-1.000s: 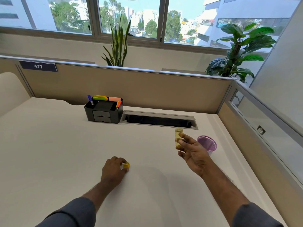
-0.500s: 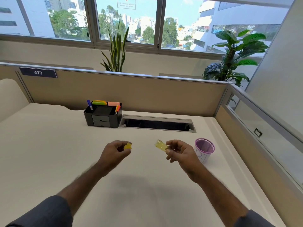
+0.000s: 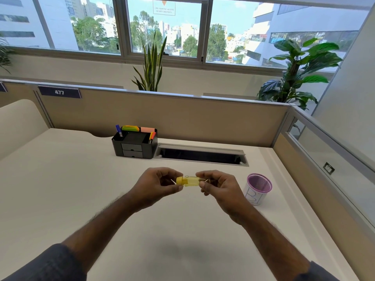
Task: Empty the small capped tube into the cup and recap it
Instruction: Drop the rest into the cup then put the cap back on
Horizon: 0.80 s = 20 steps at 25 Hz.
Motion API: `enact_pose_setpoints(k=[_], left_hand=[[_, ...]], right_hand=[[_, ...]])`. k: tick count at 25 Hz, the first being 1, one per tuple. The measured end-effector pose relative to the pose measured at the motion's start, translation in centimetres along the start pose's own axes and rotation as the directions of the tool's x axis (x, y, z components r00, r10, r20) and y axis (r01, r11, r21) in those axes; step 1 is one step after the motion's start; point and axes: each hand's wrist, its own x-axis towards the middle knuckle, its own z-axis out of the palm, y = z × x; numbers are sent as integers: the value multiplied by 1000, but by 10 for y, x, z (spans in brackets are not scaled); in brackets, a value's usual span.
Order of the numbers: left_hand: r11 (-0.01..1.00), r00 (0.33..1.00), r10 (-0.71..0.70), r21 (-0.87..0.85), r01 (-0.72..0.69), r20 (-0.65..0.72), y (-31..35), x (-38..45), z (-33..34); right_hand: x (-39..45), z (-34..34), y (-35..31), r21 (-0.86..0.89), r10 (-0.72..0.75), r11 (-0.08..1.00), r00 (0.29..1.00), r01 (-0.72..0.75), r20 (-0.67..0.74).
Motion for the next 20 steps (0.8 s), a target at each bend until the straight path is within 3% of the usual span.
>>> enact_pose_setpoints(k=[12, 20], left_hand=[[991, 998, -56, -125, 56, 1, 2, -1, -5], [981, 998, -31, -194, 21, -48, -10, 10, -19]], right_hand=[[12, 9, -12, -87, -134, 987, 991, 136, 29], [32, 22, -8, -11, -29, 1000, 999, 29, 18]])
